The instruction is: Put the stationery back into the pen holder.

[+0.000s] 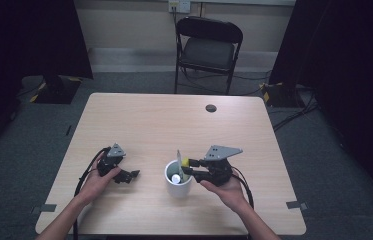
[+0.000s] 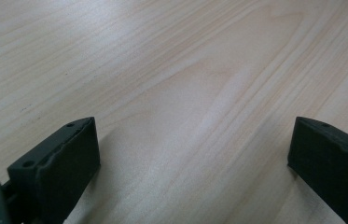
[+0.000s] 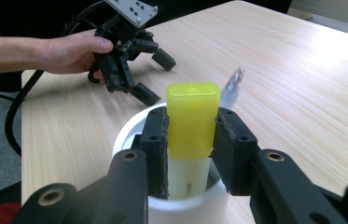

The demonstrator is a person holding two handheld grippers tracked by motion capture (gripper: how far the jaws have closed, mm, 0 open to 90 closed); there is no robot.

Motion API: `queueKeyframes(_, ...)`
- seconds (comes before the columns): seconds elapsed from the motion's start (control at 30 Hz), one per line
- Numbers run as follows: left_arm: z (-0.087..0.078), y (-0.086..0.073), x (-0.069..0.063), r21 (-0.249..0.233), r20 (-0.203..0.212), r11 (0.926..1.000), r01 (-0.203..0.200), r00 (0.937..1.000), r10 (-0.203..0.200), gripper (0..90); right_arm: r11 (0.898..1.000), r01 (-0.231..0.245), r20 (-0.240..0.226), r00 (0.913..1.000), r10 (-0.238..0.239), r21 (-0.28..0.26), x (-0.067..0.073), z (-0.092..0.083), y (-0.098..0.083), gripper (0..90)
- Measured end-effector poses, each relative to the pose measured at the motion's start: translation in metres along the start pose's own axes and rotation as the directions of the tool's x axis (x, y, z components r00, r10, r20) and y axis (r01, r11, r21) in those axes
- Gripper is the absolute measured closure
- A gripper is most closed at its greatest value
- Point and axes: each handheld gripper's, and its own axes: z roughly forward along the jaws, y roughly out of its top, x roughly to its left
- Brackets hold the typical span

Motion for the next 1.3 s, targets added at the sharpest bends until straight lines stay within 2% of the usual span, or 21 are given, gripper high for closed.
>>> queueKeyframes(0.3, 0.000, 0.000, 0.000, 0.002, 0.000, 1.0000, -0.004, 1.0000, 0.004, 0.8, 1.000, -0.001, 0.004, 1.0000, 0.001, 0.002, 0.000, -0.006, -0.006, 66.9)
queueKeyframes(0.47, 0.000, 0.000, 0.000, 0.003, -0.001, 1.0000, -0.005, 1.0000, 0.005, 0.8, 1.000, 0.023, 0.011, 0.9997, -0.023, 0.017, 0.004, -0.003, -0.006, 66.9)
queueKeyframes(0.63, 0.000, 0.000, 0.000, 0.006, 0.002, 1.0000, -0.006, 1.0000, 0.006, 0.6, 1.000, 0.009, 0.010, 0.9999, -0.009, 0.020, 0.002, -0.005, -0.007, 66.8)
queueKeyframes(0.9, 0.001, 0.001, 0.000, 0.005, 0.001, 0.9999, -0.009, 1.0000, 0.009, 0.1, 1.000, -0.014, 0.019, 0.9997, 0.015, -0.008, 0.001, -0.009, -0.003, 53.4)
queueKeyframes(1.3, 0.001, 0.001, 0.000, 0.004, 0.000, 0.9999, -0.009, 1.0000, 0.009, 0.2, 0.999, -0.029, 0.022, 0.9993, 0.029, -0.038, -0.003, -0.012, 0.002, 50.6)
